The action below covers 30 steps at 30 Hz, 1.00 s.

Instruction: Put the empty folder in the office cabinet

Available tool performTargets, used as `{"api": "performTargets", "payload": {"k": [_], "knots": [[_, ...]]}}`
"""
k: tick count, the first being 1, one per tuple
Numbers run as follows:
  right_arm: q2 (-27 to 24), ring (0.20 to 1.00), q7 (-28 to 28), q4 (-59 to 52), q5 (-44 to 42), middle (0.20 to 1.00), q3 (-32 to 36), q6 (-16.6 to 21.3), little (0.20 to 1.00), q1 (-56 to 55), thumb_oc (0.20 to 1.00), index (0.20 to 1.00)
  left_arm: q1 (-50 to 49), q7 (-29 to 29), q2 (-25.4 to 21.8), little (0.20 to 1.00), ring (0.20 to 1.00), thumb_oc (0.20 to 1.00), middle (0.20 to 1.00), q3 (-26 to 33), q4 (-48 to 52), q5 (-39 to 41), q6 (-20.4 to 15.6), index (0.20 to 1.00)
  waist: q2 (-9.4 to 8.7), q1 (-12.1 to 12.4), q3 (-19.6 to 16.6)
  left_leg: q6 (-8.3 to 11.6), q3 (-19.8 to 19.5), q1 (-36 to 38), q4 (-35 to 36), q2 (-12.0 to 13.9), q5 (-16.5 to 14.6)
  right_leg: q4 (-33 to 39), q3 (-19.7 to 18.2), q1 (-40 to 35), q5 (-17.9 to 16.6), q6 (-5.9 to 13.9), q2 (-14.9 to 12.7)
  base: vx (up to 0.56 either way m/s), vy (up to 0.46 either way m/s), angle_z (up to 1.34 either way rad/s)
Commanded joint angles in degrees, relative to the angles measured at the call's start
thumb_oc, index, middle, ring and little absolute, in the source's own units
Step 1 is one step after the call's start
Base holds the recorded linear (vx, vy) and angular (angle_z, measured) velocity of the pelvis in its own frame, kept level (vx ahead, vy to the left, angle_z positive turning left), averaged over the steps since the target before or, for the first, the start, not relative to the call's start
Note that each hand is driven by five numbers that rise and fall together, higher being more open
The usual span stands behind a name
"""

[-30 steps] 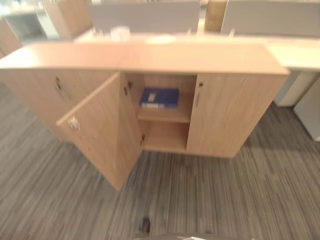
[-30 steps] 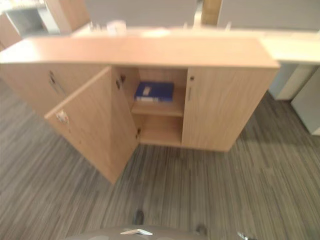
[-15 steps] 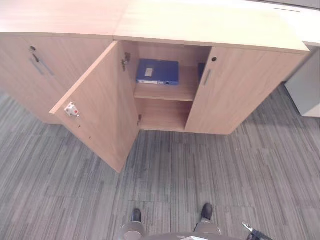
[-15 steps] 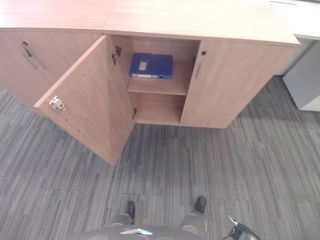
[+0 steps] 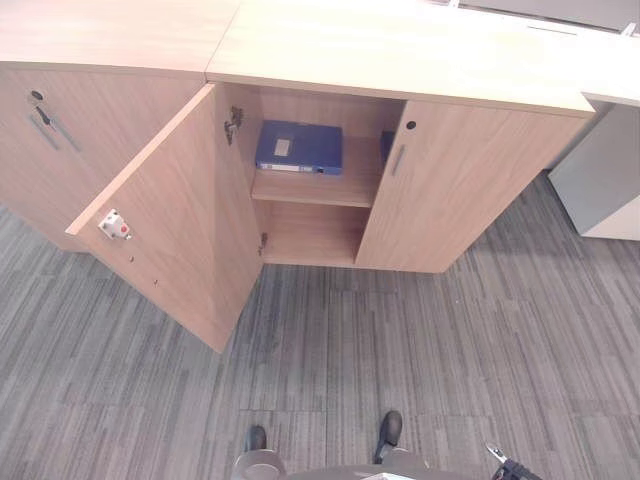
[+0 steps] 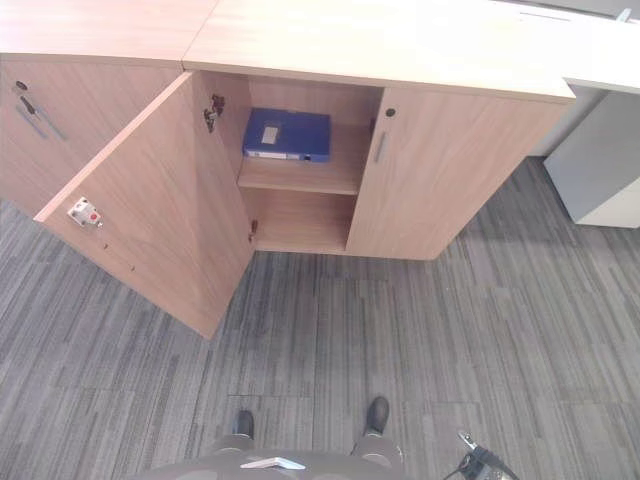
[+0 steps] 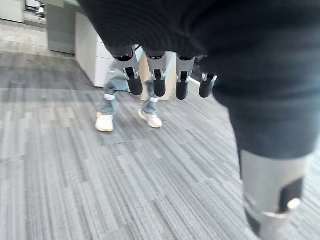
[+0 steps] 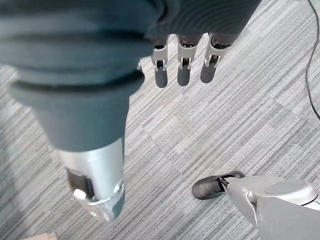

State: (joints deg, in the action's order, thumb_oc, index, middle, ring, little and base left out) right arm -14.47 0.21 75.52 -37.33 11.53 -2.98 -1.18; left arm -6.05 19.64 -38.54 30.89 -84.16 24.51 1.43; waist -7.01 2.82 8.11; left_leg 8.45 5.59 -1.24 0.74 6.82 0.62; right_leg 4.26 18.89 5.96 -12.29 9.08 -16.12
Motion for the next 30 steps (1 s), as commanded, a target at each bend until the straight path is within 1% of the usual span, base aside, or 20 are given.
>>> {"api": "performTargets", "payload": {"k": [1,2,3,4,5,6,8,9,10,11,12,13,14,15,17,18,19,21,25,30], "knots": [[-1.9,1.000,0.6,1.6,-2.4,1.000,-0.4,1.4,1.000,2.3,1.000,1.000,-1.8,2.4,-13.9,1.000,1.000,1.000,1.000,-2.1,1.0,-13.4,-2.6,1.000,-0.03,-1.4,1.3,-2.72,-2.4,-2.0,4.3,-1.4,-2.6,-1.6,-5.3,0.4,4.1,5.21,-3.8,-0.01,-0.024,0.16],[-1.8,1.000,0.6,1.6,-2.4,1.000,-0.3,1.4,1.000,2.3,1.000,1.000,-1.5,2.3,-14.1,1.000,1.000,1.000,1.000,-2.3,0.8,-13.5,-2.6,1.000,-0.13,-1.2,1.3,-2.72,-2.4,-2.0,4.3,-1.4,-2.6,-1.5,-5.3,0.4,4.1,5.20,-3.8,-0.01,-0.017,0.06],[-1.9,1.000,0.4,1.6,-2.4,1.000,-0.8,1.5,1.000,2.5,1.000,1.000,-0.4,2.0,-16.4,1.000,1.000,1.000,1.000,-3.9,1.6,-16.1,-2.4,1.000,-0.23,-1.4,1.3,-2.67,-2.4,-2.1,4.3,-1.4,-2.6,-1.5,-5.3,0.4,4.1,5.26,-3.8,0.00,0.000,0.00],[-1.9,1.000,0.4,1.6,-2.4,1.000,-0.8,1.5,1.000,2.5,1.000,1.000,-0.3,2.0,-16.4,1.000,1.000,1.000,1.000,-3.9,1.5,-16.1,-2.4,1.000,-0.24,-1.3,1.3,-2.67,-2.4,-2.1,4.3,-1.4,-2.6,-1.5,-5.3,0.4,4.1,5.26,-3.8,0.00,-0.015,-0.05],[-1.8,1.000,0.4,1.5,-2.4,1.000,-1.4,1.6,1.000,2.7,1.000,1.000,1.5,2.4,-18.8,1.000,1.000,1.000,1.000,-5.8,2.6,-18.8,-2.3,1.000,-0.35,-1.4,1.3,-2.63,-2.4,-2.1,4.3,-1.3,-2.6,-1.5,-5.3,0.4,4.1,5.31,-3.8,-0.01,-0.020,-0.10],[-1.8,1.000,0.3,1.0,-2.2,1.000,-3.0,2.1,1.000,3.0,1.000,1.000,4.5,2.0,-22.4,1.000,1.000,1.000,1.000,-9.5,4.3,-23.9,-1.7,1.000,-0.50,-2.1,1.2,-2.52,-2.2,-2.1,4.3,-1.2,-2.6,-1.4,-5.4,0.4,4.1,5.43,-3.8,-0.01,-0.029,-0.07],[-1.5,1.000,0.3,0.6,-1.8,1.000,-4.2,2.6,1.000,3.3,1.000,1.000,10.8,2.3,-25.0,1.000,1.000,1.000,1.000,-16.2,6.1,-29.6,-1.4,1.000,-0.75,-2.4,1.2,-2.43,-2.0,-1.9,4.3,-1.1,-2.8,-1.3,-5.5,0.3,4.2,5.55,-3.7,0.00,0.000,0.00],[-1.5,1.000,0.4,0.5,-1.6,1.000,-4.6,2.8,1.000,3.5,1.000,1.000,13.4,2.5,-25.6,1.000,1.000,1.000,1.000,-19.0,6.8,-31.5,-1.1,1.000,-0.81,-2.5,1.2,-2.43,-1.9,-1.9,4.3,-1.1,-2.8,-1.3,-5.5,0.2,4.1,5.62,-3.7,0.00,0.000,0.00],[-1.5,1.000,0.5,-0.2,-1.2,1.000,-6.1,3.4,1.000,3.9,1.000,1.000,18.9,2.4,-25.7,1.000,1.000,1.000,1.000,-25.1,8.5,-35.8,-0.7,1.000,-0.90,-3.3,1.2,-2.43,-1.7,-1.6,4.3,-1.1,-3.0,-1.4,-5.8,0.3,4.1,5.78,-3.8,0.00,0.000,0.00],[-1.5,1.000,0.5,-0.3,-1.2,1.000,-5.9,3.4,1.000,3.9,1.000,1.000,19.5,2.4,-25.6,1.000,1.000,1.000,1.000,-25.7,8.3,-35.8,-0.6,1.000,-0.89,-3.0,1.3,-2.43,-1.7,-1.5,4.3,-1.1,-3.0,-1.4,-5.8,0.3,4.1,5.78,-3.8,0.00,-0.012,-0.07],[-1.4,1.000,0.5,-0.5,-1.1,1.000,-6.4,3.6,1.000,4.0,1.000,1.000,21.6,2.5,-25.1,1.000,1.000,1.000,1.000,-27.9,9.2,-37.4,-0.5,1.000,-0.99,-3.4,1.4,-2.45,-1.6,-1.4,4.3,-1.1,-3.1,-1.4,-6.0,0.4,4.0,5.81,-3.7,0.04,0.007,-0.08],[-4.4,1.000,-1.9,-2.8,-0.8,1.000,-6.8,3.3,1.000,2.0,1.000,1.000,43.0,-14.0,-29.0,1.000,1.000,1.000,1.000,-44.9,22.5,-25.2,-12.1,1.000,-0.29,-6.4,0.7,-2.00,-0.7,-0.7,4.3,-0.7,-3.1,-1.5,-7.2,0.7,3.9,5.92,-3.2,0.04,0.008,-0.08],[-4.2,1.000,-1.9,-2.9,-0.8,1.000,-6.5,3.3,1.000,2.0,1.000,1.000,44.0,-14.0,-28.9,1.000,1.000,1.000,1.000,-45.8,22.2,-25.1,-12.2,1.000,-0.45,-6.0,0.7,-2.01,-0.7,-0.7,4.3,-0.7,-3.1,-1.6,-7.3,0.8,3.9,5.92,-3.2,0.03,0.033,-0.04],[-2.7,1.000,-1.4,-4.0,-1.6,1.000,-8.3,5.5,1.000,1.6,1.000,1.000,47.4,-7.9,-16.4,1.000,1.000,1.000,1.000,-50.8,37.4,-26.8,-11.3,1.000,-0.85,-7.1,0.9,-2.01,-0.4,-0.6,4.3,-0.8,-3.4,-1.6,-7.3,0.7,4.1,5.92,-3.3,-0.02,0.019,0.04],[-2.8,1.000,-1.4,-4.1,-1.6,1.000,-8.0,5.5,1.000,1.4,1.000,1.000,47.5,-7.7,-16.1,1.000,1.000,1.000,1.000,-51.0,37.7,-27.0,-10.9,1.000,-0.83,-6.7,0.8,-2.04,-0.3,-0.7,4.3,-0.8,-3.3,-1.6,-7.5,0.9,4.0,5.92,-3.3,-0.04,-0.015,0.06],[-2.3,1.000,-1.5,-5.0,1.0,1.000,-8.8,5.7,1.000,1.7,1.000,1.000,43.7,-5.8,-10.2,1.000,1.000,1.000,1.000,-50.7,59.5,-29.2,-13.2,1.000,-1.81,-6.6,1.8,-2.28,-0.8,-0.9,4.3,-1.1,-3.3,-1.6,-7.8,1.1,4.0,5.92,-3.3,-0.05,-0.079,-0.08],[-2.3,1.000,-1.4,-3.8,2.2,1.000,-8.5,5.4,1.000,2.1,1.000,1.000,41.9,-5.6,-8.3,1.000,1.000,1.000,1.000,-48.4,59.8,-29.2,-14.0,1.000,-2.38,-6.9,2.0,-2.18,-0.5,-0.8,4.3,-1.0,-3.4,-1.7,-8.2,1.2,4.0,5.92,-3.3,-0.05,-0.079,0.07],[-2.3,1.000,-1.5,-3.0,2.5,1.000,-8.4,5.1,1.000,2.4,1.000,1.000,42.0,-5.5,-7.6,1.000,1.000,1.000,1.000,-48.5,58.8,-29.5,-13.8,1.000,-2.51,-7.2,1.9,-2.16,-0.4,-0.7,4.3,-0.9,-3.5,-1.7,-8.6,1.3,4.0,5.92,-3.3,0.01,-0.035,0.29],[-1.7,1.000,-1.6,-0.8,3.2,1.000,-7.1,4.9,1.000,2.6,1.000,1.000,39.4,-6.0,-3.0,1.000,1.000,1.000,1.000,-46.5,64.6,-30.9,-13.1,1.000,-2.90,-7.1,2.1,-2.26,-0.1,-0.3,4.3,-0.9,-3.8,-1.4,-8.9,1.1,3.8,5.92,-3.2,0.01,-0.025,-0.24],[-1.3,1.000,-1.9,-0.7,4.0,1.000,-7.4,4.8,1.000,2.4,1.000,1.000,36.2,-6.8,-1.9,1.000,1.000,1.000,1.000,-44.3,66.0,-30.2,-13.2,1.000,-3.16,-7.1,1.7,-2.25,0.3,-0.1,4.3,-0.8,-4.0,-1.3,-9.3,1.0,3.7,5.92,-3.1,0.01,-0.009,-0.20]]}}
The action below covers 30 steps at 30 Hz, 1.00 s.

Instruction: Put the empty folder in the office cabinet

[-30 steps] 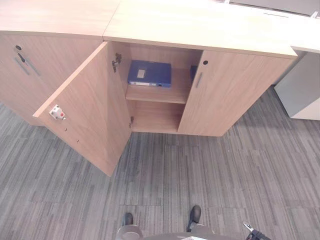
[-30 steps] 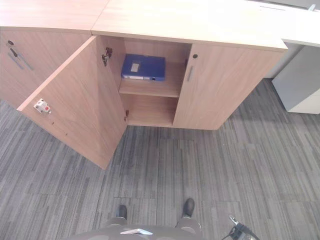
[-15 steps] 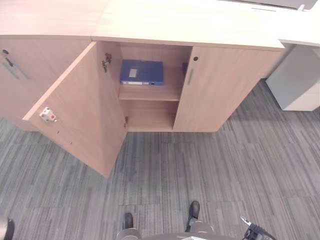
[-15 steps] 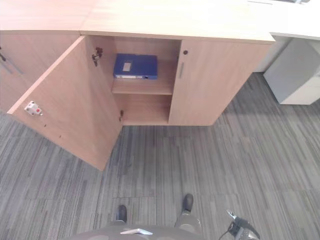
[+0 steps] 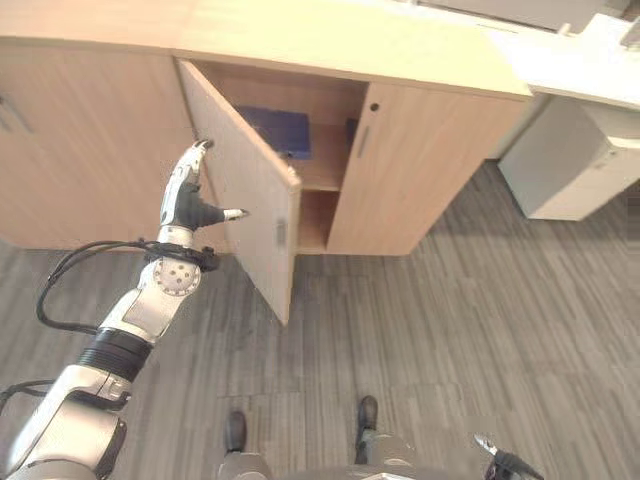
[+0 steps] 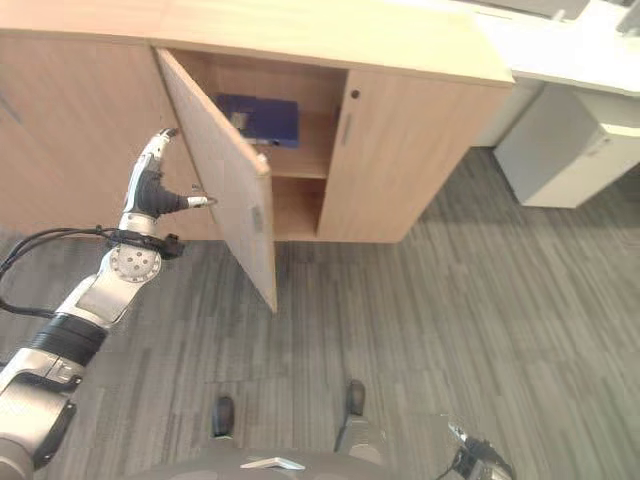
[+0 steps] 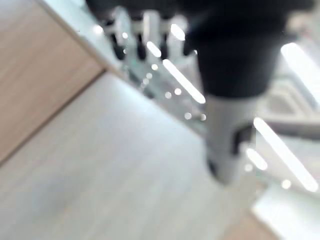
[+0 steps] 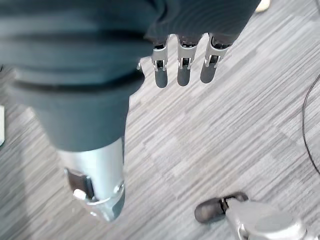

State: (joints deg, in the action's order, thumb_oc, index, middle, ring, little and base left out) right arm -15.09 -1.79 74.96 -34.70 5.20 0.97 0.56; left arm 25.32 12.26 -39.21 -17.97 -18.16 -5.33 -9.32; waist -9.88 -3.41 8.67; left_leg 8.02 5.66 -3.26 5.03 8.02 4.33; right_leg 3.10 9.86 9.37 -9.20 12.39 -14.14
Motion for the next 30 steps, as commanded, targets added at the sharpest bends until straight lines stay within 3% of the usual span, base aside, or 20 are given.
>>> {"api": "performTargets", "payload": {"k": [1,21,28,30], "knots": [[-0.5,1.000,0.1,0.0,1.5,1.000,-1.0,0.8,1.000,0.7,1.000,1.000,4.1,0.4,-0.7,1.000,1.000,1.000,1.000,5.2,0.7,-0.1,-2.4,1.000,-0.33,-0.9,1.0,-1.86,0.3,2.0,0.0,-2.1,-7.8,-0.1,-0.3,-2.4,0.6,2.61,-5.1,0.01,-0.016,-0.35],[1.3,1.000,-0.4,0.5,3.9,1.000,-1.1,0.5,1.000,-0.2,1.000,1.000,-9.8,-0.9,5.9,1.000,1.000,1.000,1.000,13.5,4.6,7.3,-3.9,1.000,-0.14,-0.6,-1.7,-2.30,1.0,3.6,0.0,-2.5,-8.4,0.6,-0.1,-4.2,0.6,2.59,-5.4,0.01,-0.001,-0.01],[1.7,1.000,-0.1,0.5,4.0,1.000,-0.4,0.5,1.000,-0.5,1.000,1.000,-15.7,-3.5,9.7,1.000,1.000,1.000,1.000,13.5,0.1,11.7,-3.3,1.000,0.40,-0.4,-2.2,-2.73,0.9,3.7,0.0,-3.1,-8.5,0.6,-0.3,-4.3,0.4,2.61,-5.7,0.00,0.005,-0.02],[2.1,1.000,0.2,1.0,3.4,1.000,0.5,0.4,1.000,-0.3,1.000,1.000,-21.5,-6.1,14.1,1.000,1.000,1.000,1.000,11.9,-10.2,14.0,-2.0,1.000,0.96,0.0,-2.5,-3.12,0.8,3.9,0.0,-3.5,-8.4,0.4,-0.2,-4.7,0.5,2.61,-5.9,0.00,0.000,0.00]]}}
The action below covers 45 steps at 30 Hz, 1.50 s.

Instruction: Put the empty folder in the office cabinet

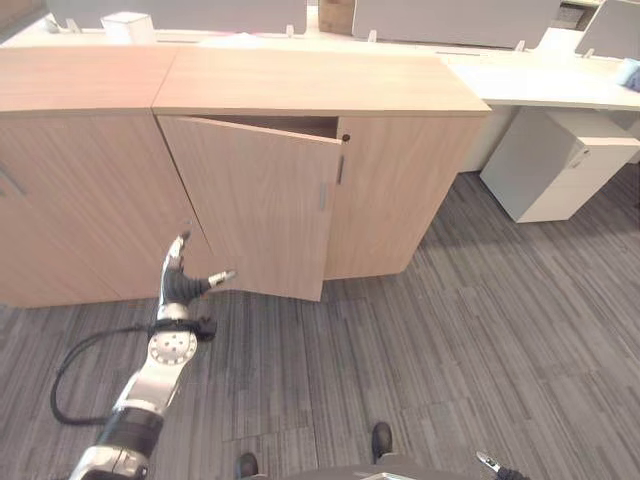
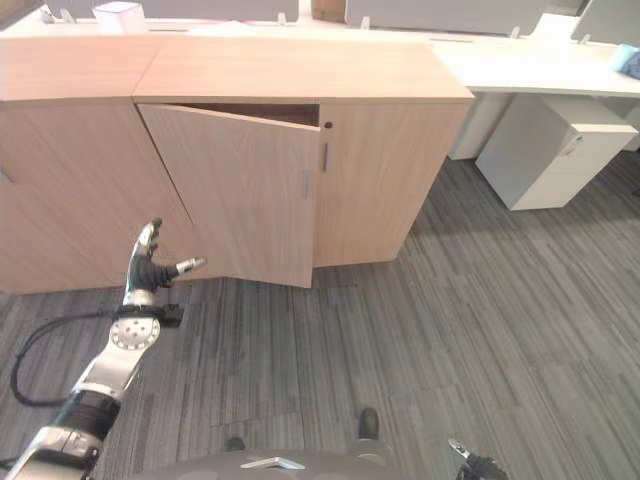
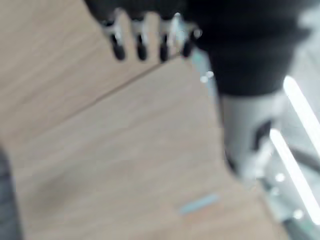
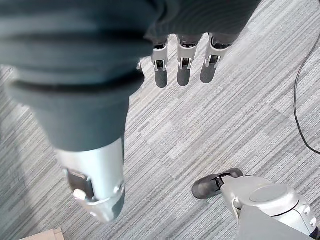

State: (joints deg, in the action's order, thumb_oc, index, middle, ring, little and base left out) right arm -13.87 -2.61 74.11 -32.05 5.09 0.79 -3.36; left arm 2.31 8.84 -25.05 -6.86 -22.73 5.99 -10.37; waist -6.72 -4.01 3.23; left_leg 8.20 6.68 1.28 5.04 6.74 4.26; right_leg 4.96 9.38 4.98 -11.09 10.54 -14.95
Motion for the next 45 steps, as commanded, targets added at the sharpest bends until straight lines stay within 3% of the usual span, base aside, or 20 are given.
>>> {"api": "performTargets", "payload": {"k": [1,8,9,13,21,45], "knots": [[1.0,1.000,1.1,2.0,0.6,1.000,0.9,0.5,1.000,3.7,1.000,1.000,0.5,-3.1,0.8,1.000,1.000,1.000,1.000,0.4,-8.4,2.8,-0.6,1.000,-2.04,0.7,2.9,-3.43,-0.3,-0.5,0.0,-2.4,-8.4,-1.5,0.3,-0.4,2.4,4.46,-5.2,0.00,0.011,-0.03],[1.3,1.000,1.6,3.6,0.5,1.000,1.8,-0.2,1.000,4.2,1.000,1.000,-4.5,-5.5,6.0,1.000,1.000,1.000,1.000,-1.3,-26.1,0.9,2.2,1.000,-1.01,1.4,2.2,-4.14,-1.1,0.4,0.0,-3.3,-8.4,-2.2,0.5,-1.5,2.9,4.46,-5.6,0.00,0.011,0.02],[1.6,1.000,1.7,3.8,0.5,1.000,1.7,-0.3,1.000,4.2,1.000,1.000,-5.1,-5.8,7.9,1.000,1.000,1.000,1.000,-0.9,-33.2,0.9,2.9,1.000,-0.74,1.5,1.9,-4.25,-1.4,0.6,0.0,-3.5,-8.5,-2.2,0.6,-1.8,3.0,4.46,-5.7,0.02,0.010,0.05],[2.4,1.000,1.6,4.7,0.3,1.000,1.4,-0.3,1.000,4.2,1.000,1.000,-4.9,-5.6,10.8,1.000,1.000,1.000,1.000,0.7,-45.5,1.4,3.2,1.000,-0.41,1.6,1.1,-4.34,-1.7,1.1,0.0,-3.9,-8.6,-2.1,1.1,-2.6,3.2,4.46,-6.1,0.02,0.003,0.05],[4.0,1.000,1.7,7.1,0.1,1.000,1.1,-0.7,1.000,4.1,1.000,1.000,-6.1,-5.8,13.7,1.000,1.000,1.000,1.000,4.7,-56.6,3.3,4.5,1.000,0.02,2.1,-0.2,-4.60,-2.4,1.7,-0.1,-4.8,-9.0,-2.2,2.0,-4.0,3.5,4.42,-6.7,0.01,-0.001,0.03],[4.9,1.000,2.9,6.6,2.2,1.000,-2.0,-0.8,1.000,5.1,1.000,1.000,-6.8,-6.9,16.4,1.000,1.000,1.000,1.000,4.1,-57.7,6.8,4.3,1.000,0.41,2.5,-0.6,-5.04,-3.5,2.3,-0.1,-5.6,-9.3,-2.5,2.9,-5.2,3.5,4.29,-7.6,0.00,0.002,0.05]]}}
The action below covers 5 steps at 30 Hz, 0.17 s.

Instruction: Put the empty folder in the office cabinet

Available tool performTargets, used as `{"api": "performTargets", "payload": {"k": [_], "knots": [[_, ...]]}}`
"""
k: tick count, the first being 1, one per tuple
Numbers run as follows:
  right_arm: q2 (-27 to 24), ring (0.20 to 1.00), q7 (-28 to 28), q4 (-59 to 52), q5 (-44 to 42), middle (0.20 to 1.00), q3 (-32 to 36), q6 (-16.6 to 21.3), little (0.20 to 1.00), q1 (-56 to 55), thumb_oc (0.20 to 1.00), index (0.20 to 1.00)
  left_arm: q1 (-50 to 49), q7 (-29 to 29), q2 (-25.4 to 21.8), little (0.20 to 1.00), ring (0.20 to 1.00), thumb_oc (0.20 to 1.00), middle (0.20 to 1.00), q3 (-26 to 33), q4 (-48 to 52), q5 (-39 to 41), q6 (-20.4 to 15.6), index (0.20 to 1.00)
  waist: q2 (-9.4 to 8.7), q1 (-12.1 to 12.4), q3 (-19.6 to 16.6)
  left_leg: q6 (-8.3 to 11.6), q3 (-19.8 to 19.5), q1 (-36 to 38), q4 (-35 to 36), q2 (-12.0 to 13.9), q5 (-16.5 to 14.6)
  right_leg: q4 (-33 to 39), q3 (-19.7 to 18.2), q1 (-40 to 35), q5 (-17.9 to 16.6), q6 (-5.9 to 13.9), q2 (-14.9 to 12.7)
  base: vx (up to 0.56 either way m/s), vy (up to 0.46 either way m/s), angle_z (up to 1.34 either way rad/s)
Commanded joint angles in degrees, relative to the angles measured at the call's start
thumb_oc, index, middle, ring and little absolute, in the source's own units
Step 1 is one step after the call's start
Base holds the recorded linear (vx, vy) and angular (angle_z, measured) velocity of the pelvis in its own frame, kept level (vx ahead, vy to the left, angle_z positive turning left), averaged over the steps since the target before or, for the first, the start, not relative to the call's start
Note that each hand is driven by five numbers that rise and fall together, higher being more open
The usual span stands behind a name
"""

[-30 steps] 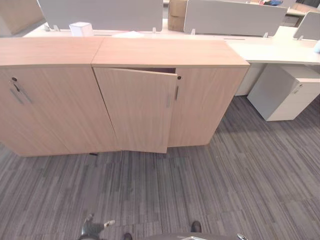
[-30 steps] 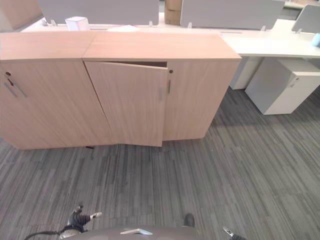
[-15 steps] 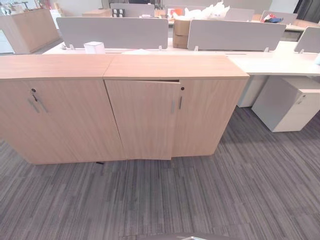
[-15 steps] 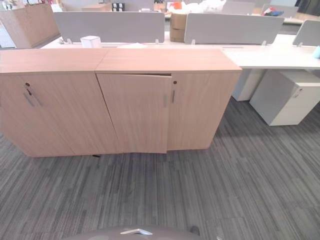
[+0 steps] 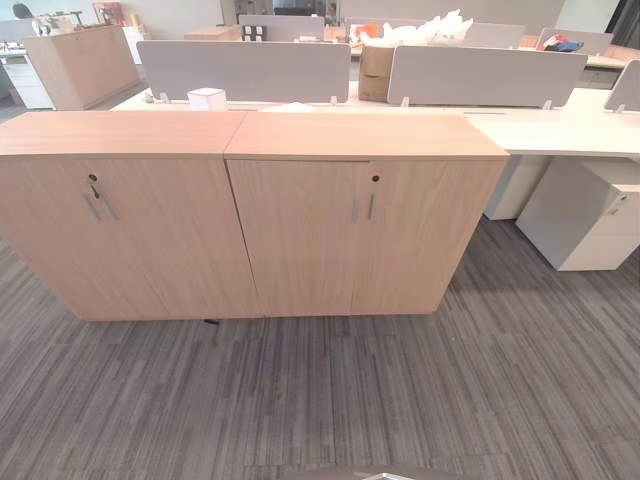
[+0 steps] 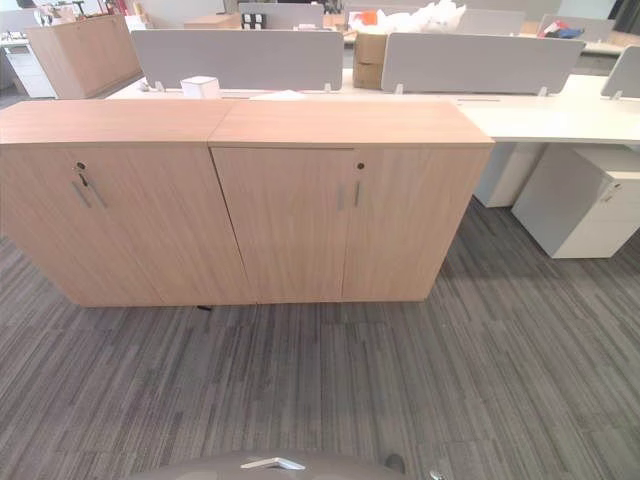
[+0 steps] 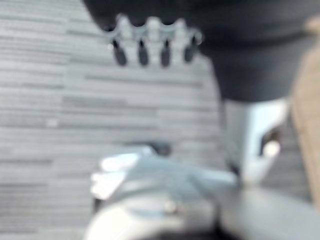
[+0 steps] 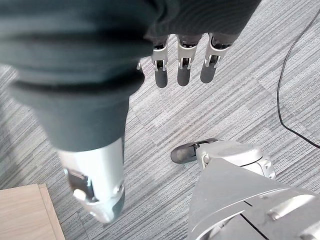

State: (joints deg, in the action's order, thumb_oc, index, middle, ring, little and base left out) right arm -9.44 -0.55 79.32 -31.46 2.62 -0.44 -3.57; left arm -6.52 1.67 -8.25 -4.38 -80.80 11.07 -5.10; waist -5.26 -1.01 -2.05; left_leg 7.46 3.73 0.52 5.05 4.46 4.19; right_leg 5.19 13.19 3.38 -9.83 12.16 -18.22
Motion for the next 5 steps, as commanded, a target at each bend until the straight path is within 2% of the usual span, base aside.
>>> {"api": "performTargets", "payload": {"k": [1,5], "knots": [[0.4,1.000,0.9,1.4,1.6,1.000,0.4,0.4,1.000,5.3,1.000,1.000,2.0,0.3,-0.4,1.000,1.000,1.000,1.000,1.6,0.4,1.7,-1.0,1.000,-1.05,-0.5,4.6,-4.29,-0.5,3.1,-0.1,-3.3,-9.2,-2.7,-0.9,-3.7,2.3,2.67,-4.3,0.00,0.003,-0.08],[0.4,1.000,1.0,1.5,1.5,1.000,0.3,0.4,1.000,5.4,1.000,1.000,2.0,0.3,-0.3,1.000,1.000,1.000,1.000,1.4,0.3,2.0,-1.1,1.000,-1.05,-0.5,4.7,-4.26,-0.5,3.1,-0.1,-3.3,-9.2,-2.7,-0.9,-3.6,2.2,2.66,-4.3,0.00,0.003,0.08]]}}
